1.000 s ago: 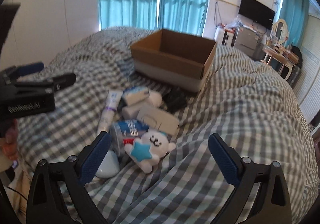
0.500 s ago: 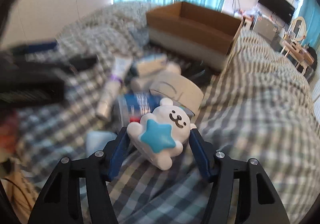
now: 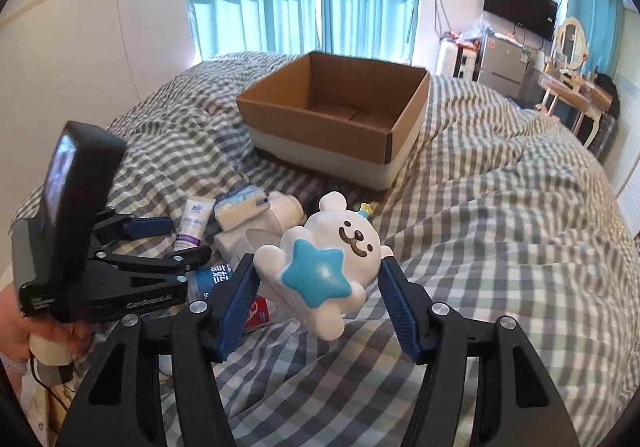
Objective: Organize objects
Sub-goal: 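Grasp the white toothpaste tube with the left gripper while the right gripper holds the bear, then carry the toothpaste tube with the left gripper while the right gripper carries the bear over the box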
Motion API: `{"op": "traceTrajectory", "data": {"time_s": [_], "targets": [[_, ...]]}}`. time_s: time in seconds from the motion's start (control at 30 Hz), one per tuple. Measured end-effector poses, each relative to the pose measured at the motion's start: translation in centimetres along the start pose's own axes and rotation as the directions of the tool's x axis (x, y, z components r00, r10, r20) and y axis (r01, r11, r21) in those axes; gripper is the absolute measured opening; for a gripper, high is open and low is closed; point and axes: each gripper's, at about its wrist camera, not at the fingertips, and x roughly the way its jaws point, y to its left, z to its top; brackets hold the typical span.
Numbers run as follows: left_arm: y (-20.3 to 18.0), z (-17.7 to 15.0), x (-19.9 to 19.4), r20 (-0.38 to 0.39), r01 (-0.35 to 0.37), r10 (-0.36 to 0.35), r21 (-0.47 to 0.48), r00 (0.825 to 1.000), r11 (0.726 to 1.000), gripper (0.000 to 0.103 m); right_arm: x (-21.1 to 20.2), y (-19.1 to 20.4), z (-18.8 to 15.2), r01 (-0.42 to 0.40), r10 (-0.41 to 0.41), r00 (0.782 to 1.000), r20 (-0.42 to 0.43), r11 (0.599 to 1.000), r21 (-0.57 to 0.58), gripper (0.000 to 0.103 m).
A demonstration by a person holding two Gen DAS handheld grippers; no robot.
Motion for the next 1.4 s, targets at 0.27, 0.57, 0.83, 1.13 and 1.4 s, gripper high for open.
{"op": "traceTrajectory", "data": {"time_s": [0.27,0.57,0.83,1.13,1.4], "targets": [[0.6,0.1,0.1,0.001,0.044,-0.044,-0.015,0.999,0.999,0.028,1.3,-0.8,-0.2,-0.024,0.024,0.999,-0.021,0.999,0.030,0.061],[0.0,0.5,-4.4,0.120,0.046,-0.049,0.026,0.992,0.999,0.021,-0.4,-0.1,0.7,-0.001,0.001,1.000,0.017,1.000,-0.004,0.061],[1.6,3.6,-9.3,0.244,0.062,-0.062,0.006,0.968,0.998,0.021,-2.1,0.7,3.8,0.015,-0.010,0.997,0.071,0.998,-0.062,0.061],[2.7,10.3,-13.4,0.373,0.045,-0.055,0.033,0.926,0.998,0.021,-3.9,1.0,10.7,0.060,-0.041,0.986,0.161,0.991,-0.119,0.061],[3.3,17.1,-13.9,0.433,0.036,-0.056,0.054,0.899,0.998,0.021,-2.8,-0.5,18.2,0.059,-0.041,0.975,0.218,0.995,-0.079,0.061]]}}
